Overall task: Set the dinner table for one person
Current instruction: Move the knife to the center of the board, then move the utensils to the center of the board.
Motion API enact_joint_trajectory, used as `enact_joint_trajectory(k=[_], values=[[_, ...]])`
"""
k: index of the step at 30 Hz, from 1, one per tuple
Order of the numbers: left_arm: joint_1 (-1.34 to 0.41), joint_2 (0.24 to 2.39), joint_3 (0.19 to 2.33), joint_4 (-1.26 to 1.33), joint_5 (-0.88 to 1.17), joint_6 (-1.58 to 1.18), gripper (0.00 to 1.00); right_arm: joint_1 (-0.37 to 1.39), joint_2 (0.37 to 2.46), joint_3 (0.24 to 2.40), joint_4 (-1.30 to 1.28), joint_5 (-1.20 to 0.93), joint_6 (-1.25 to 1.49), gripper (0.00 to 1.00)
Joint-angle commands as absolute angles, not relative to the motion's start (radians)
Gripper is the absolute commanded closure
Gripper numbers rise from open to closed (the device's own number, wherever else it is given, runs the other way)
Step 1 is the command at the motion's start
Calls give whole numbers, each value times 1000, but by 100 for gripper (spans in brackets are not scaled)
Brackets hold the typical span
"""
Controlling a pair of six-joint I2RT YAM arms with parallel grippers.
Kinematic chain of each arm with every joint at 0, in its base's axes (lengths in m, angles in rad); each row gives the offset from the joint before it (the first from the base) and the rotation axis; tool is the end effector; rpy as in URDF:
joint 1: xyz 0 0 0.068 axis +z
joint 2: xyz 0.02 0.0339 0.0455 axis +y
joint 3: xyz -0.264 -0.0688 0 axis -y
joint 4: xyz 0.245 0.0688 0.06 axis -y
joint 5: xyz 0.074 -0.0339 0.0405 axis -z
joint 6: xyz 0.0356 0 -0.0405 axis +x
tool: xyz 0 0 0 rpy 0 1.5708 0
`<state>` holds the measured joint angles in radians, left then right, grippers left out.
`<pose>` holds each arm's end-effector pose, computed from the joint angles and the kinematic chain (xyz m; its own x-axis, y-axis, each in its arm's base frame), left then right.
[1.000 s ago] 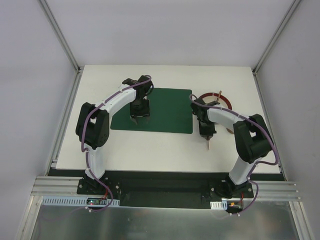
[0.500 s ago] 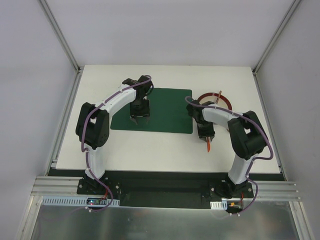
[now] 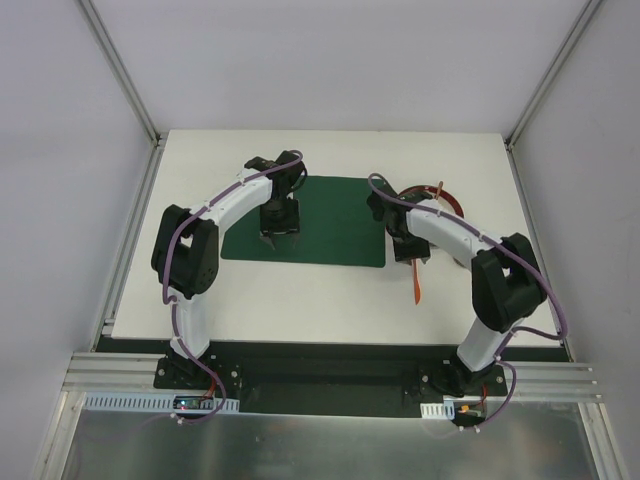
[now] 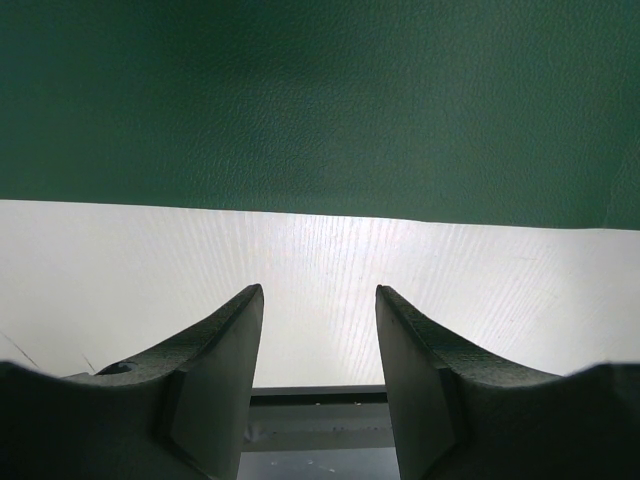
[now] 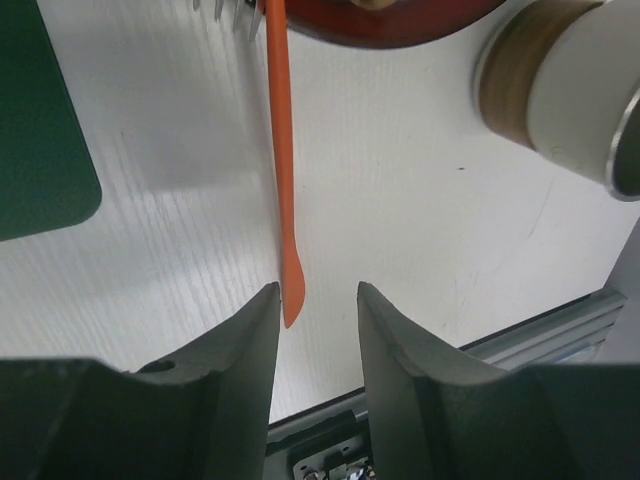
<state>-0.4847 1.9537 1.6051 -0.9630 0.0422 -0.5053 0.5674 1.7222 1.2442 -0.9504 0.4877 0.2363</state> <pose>0.3510 -0.1865 0.2252 -0.9784 -0.0314 -0.2045 0.0017 0.9872 -0.1598 0.2788 0.1579 0.2107 -0.9096 -0.3344 -0.2466 -0.2116 0.8836 -0.4177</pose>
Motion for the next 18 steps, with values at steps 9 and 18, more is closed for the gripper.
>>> enact_joint_trajectory(k=[9,18], values=[[-491,1913,1600,-986,11,-477,52,420,1953,1632,-991,517,111,57],[-491,1965,1647,-989,17,-465,51,292,2124,1917,-1005,419,34,45]])
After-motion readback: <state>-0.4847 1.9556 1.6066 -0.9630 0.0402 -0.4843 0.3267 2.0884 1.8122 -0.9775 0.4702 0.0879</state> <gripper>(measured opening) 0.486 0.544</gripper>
